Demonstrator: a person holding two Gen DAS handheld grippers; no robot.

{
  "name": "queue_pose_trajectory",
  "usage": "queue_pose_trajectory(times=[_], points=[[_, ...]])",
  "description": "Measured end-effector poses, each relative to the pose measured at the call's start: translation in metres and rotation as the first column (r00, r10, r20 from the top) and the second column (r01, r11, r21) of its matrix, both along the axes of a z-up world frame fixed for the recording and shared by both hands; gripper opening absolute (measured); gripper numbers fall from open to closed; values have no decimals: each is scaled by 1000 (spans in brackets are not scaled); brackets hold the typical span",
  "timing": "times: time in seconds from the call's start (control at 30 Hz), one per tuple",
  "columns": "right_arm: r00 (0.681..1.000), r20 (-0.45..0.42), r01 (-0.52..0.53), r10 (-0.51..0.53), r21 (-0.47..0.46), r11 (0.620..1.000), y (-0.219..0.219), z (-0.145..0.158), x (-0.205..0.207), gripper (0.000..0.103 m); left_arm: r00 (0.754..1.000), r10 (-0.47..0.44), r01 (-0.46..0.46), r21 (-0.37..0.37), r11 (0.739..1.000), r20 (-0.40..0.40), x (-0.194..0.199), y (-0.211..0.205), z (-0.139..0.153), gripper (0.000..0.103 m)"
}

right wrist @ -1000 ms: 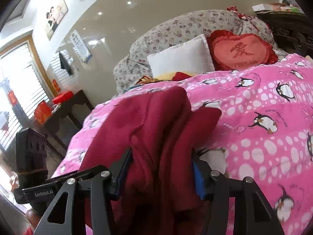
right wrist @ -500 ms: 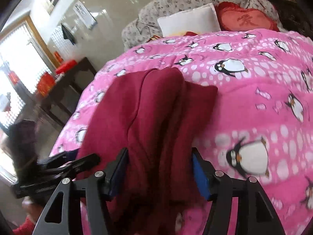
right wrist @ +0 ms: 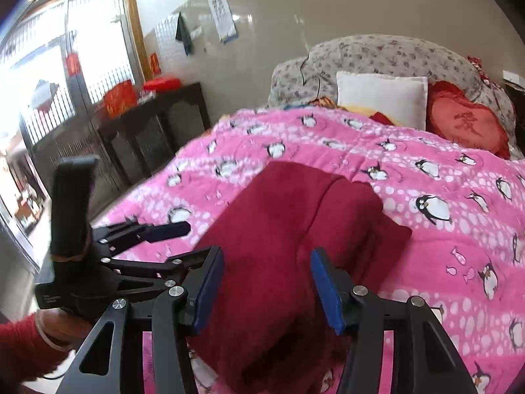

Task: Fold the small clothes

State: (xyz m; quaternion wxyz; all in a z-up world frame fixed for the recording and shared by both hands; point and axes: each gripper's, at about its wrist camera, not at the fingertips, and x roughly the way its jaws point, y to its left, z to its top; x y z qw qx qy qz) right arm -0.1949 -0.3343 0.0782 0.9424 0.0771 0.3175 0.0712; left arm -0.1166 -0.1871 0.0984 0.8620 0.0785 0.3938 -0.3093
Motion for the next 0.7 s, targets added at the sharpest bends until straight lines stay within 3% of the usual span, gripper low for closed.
queue_pose_trajectory(times=[0.17, 0.33, 0.7], points=[[996, -76, 47, -53, -74, 996, -8, -27, 7, 53, 1000, 1, -1, 12, 1000, 11, 0, -5, -5, 65], [991, -122, 47, -54, -60, 997, -16, -53, 9, 53, 1000, 9, -9, 17, 1000, 2, 0, -9, -11, 65], [988, -106, 103, -110, -70, 992, -10, -54, 4, 53, 994, 96, -94, -36, 995, 53, -14, 2, -1, 65]])
